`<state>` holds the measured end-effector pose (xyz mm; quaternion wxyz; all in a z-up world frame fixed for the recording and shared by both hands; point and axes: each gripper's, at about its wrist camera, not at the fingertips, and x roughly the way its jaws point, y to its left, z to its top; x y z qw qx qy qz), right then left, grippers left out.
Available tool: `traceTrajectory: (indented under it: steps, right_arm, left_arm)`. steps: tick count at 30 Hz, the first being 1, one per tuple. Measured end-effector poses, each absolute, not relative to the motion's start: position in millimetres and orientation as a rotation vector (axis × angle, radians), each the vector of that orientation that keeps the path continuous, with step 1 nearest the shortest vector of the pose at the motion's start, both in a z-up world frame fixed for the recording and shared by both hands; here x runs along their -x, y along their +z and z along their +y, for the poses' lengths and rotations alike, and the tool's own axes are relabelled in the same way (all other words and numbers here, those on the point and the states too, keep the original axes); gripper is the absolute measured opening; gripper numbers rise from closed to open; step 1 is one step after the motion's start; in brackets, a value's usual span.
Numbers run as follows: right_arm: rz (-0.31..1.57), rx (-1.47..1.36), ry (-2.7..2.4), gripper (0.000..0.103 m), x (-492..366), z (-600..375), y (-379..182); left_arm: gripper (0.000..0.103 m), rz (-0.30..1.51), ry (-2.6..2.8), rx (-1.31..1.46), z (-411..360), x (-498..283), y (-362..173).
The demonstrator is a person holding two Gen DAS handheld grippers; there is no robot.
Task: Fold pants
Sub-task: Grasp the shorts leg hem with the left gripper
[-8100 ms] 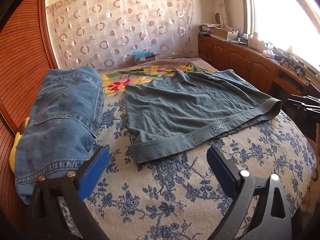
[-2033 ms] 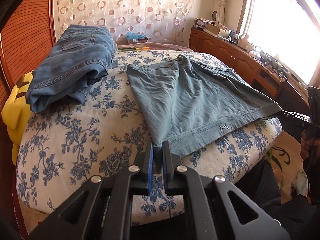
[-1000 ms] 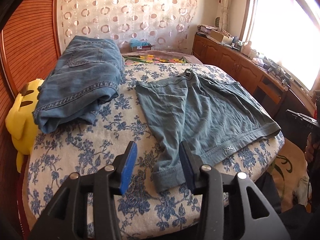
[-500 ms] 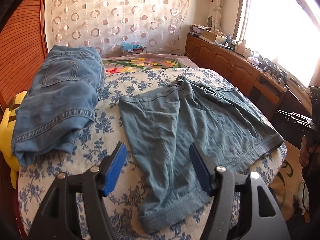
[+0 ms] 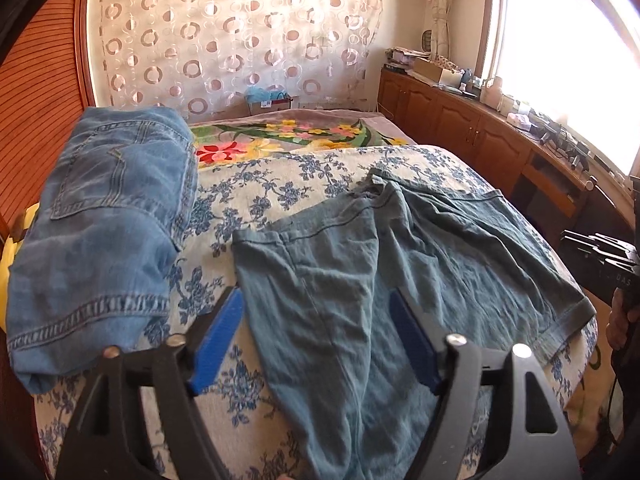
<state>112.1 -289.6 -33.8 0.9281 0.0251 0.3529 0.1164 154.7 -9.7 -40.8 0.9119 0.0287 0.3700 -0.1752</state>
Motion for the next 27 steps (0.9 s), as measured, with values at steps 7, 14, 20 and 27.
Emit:
traceTrajectory:
  steps: [7,14,20,27]
  right_arm:
    - [0.742,-0.046,0.254,0.026,-139,-292,-39]
    - [0.769,-0.025,0.277,0.026,-157,-290,-43]
    - [0.805,-0.005,0.273,0.026,-165,-291,-49]
    - [0.853,-0.007,0.237,0.039,-174,-297,-65]
  left_arm:
    - [0.078,0.795,-0.364,-0.082,-22,-187,-45]
    - [0.078,0.84,-0.377,-0.046,-24,-217,-56]
    - [0.072,0.854,-0.298,-0.126,-27,-228,-66]
    - [0.049,0.889,-0.289,-0.145,-30,-242,-79]
